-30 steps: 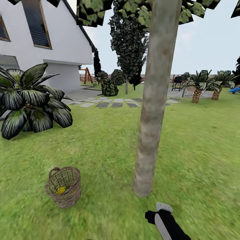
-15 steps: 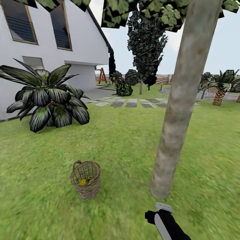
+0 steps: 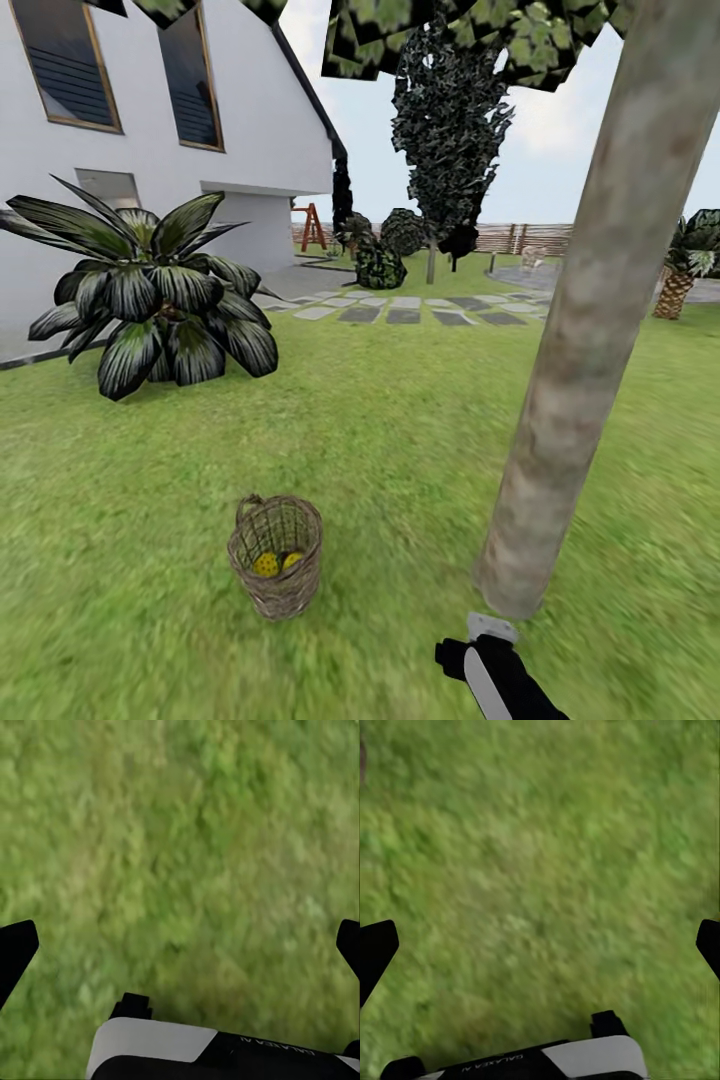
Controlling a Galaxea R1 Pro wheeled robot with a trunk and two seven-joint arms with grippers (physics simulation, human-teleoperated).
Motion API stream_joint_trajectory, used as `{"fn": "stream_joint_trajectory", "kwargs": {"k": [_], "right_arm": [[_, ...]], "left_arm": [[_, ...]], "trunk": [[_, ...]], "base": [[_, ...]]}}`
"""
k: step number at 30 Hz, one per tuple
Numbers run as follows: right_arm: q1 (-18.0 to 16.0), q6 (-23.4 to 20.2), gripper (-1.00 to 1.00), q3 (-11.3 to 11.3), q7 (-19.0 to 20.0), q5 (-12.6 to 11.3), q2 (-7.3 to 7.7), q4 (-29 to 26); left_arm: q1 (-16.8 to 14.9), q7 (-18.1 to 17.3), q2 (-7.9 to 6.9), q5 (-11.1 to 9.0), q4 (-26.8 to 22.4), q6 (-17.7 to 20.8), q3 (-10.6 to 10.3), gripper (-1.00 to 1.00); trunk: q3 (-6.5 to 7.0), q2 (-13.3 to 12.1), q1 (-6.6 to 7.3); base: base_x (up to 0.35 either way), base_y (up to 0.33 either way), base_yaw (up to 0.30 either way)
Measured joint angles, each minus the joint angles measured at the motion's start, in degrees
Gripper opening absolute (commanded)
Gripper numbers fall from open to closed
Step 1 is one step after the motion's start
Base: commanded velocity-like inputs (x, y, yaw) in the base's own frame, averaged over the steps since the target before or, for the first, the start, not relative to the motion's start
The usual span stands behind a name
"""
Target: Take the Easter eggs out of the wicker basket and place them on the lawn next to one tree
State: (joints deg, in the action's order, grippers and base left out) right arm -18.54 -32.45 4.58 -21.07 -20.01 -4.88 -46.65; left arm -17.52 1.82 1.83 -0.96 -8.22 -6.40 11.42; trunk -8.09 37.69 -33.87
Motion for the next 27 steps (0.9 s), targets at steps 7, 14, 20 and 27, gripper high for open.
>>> {"fn": "stream_joint_trajectory", "kwargs": {"k": [7, 14, 20, 27], "right_arm": [[2.07, 1.45, 1.00, 0.07, 0.01, 0.59, 0.35, 0.02], [2.50, 2.50, 1.00, 0.10, -0.01, 0.64, 0.38, 0.00], [2.58, 2.68, 1.00, 0.06, -0.07, 0.13, 0.33, -0.01], [2.59, 2.76, 1.00, 0.01, -0.08, 0.06, 0.37, -0.02]], "left_arm": [[-0.01, 0.00, 0.00, 0.00, 0.00, 0.00, 0.00, 1.00], [-0.01, 0.00, 0.00, 0.00, 0.00, 0.00, 0.00, 1.00], [-0.01, 0.00, 0.00, 0.00, 0.00, 0.00, 0.00, 1.00], [-0.01, 0.00, 0.00, 0.00, 0.00, 0.00, 0.00, 1.00]], "trunk": [[0.00, 0.00, 0.00], [0.00, 0.00, 0.00], [0.00, 0.00, 0.00], [0.00, 0.00, 0.00]], "base": [[0.267, 0.210, 0.002], [0.271, 0.204, 0.000], [0.271, 0.202, 0.000], [0.271, 0.198, 0.000]]}}
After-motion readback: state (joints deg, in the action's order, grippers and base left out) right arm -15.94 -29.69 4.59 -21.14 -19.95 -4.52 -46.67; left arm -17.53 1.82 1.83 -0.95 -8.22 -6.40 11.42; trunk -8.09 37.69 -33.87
